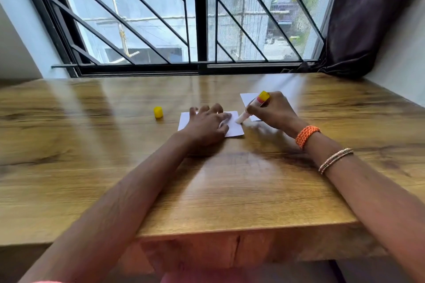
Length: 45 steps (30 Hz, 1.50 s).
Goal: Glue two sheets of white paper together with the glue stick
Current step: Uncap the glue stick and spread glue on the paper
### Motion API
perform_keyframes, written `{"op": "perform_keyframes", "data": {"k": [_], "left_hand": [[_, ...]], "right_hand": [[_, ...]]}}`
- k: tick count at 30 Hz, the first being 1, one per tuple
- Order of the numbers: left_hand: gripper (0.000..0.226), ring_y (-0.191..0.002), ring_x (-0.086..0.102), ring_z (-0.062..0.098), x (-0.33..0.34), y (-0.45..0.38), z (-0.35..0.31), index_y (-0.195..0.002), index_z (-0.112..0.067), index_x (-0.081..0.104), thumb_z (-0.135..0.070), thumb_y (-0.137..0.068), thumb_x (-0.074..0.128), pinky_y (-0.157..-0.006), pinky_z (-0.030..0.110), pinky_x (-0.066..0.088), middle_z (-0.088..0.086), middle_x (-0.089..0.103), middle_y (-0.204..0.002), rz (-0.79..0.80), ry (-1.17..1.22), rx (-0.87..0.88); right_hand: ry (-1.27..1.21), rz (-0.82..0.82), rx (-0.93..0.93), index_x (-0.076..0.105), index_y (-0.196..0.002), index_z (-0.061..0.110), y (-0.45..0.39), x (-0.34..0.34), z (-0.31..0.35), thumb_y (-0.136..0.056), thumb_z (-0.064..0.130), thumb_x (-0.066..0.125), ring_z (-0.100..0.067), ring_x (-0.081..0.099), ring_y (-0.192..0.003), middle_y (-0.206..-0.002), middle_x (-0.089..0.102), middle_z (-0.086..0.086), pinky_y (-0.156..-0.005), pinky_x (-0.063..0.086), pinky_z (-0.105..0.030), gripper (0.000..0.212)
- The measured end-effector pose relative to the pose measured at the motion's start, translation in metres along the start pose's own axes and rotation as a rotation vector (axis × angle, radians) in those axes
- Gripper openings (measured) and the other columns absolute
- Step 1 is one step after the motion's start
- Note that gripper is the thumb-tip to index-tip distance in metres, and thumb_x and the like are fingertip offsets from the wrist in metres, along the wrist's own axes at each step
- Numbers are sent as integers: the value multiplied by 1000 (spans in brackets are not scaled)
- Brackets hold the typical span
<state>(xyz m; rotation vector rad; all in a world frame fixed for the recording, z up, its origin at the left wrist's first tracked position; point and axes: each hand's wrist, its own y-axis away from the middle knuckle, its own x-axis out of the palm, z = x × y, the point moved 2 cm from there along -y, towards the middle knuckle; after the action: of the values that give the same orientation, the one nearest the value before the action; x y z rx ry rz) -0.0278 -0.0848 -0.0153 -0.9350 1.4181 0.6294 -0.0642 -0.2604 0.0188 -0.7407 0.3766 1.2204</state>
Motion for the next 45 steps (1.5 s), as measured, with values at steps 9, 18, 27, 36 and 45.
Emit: {"op": "perform_keyframes", "data": {"k": [9, 18, 27, 36, 45], "left_hand": [[44, -123, 34, 25, 1, 4, -1, -136, -33, 42, -32, -93, 34, -103, 46, 18, -2, 39, -138, -9, -3, 6], [45, -123, 35, 25, 0, 6, -1, -137, -33, 42, -31, -92, 35, -104, 46, 18, -3, 40, -137, -12, 10, 4], [43, -126, 35, 25, -2, 6, -1, -135, -33, 44, -30, -93, 37, -105, 48, 18, -3, 40, -139, 4, 24, -10], [49, -132, 44, 14, -38, 13, 31, -135, -16, 47, 2, -90, 47, -107, 19, 30, 2, 50, -141, 135, 494, 122], [47, -137, 36, 18, -22, 7, 34, -138, -40, 40, -49, -92, 43, -109, 37, 20, -14, 33, -151, 145, 20, 20]], "right_hand": [[-45, 57, -30, 71, -62, 14, 17, -6, 2, -71, 23, 67, -31, 65, -90, -87, 73, -14, -86, 50, -52, 13], [-62, 68, -38, 73, -70, 11, 25, -8, -2, -69, 25, 69, -18, 55, -71, -81, 70, -22, -77, 51, -49, 15], [-115, 230, -49, 73, -74, 1, 19, -12, 3, -75, 12, 68, -8, 52, -62, -78, 71, -19, -55, 41, -21, 12], [-507, 108, 170, 71, -75, 23, -2, -23, -17, -79, 34, 67, -6, 61, -72, -78, 74, 7, -71, 42, -29, 13], [-661, -19, 187, 66, -84, 17, -33, -3, 5, -82, 27, 66, -13, 62, -77, -87, 72, -2, -73, 49, -29, 10]]}}
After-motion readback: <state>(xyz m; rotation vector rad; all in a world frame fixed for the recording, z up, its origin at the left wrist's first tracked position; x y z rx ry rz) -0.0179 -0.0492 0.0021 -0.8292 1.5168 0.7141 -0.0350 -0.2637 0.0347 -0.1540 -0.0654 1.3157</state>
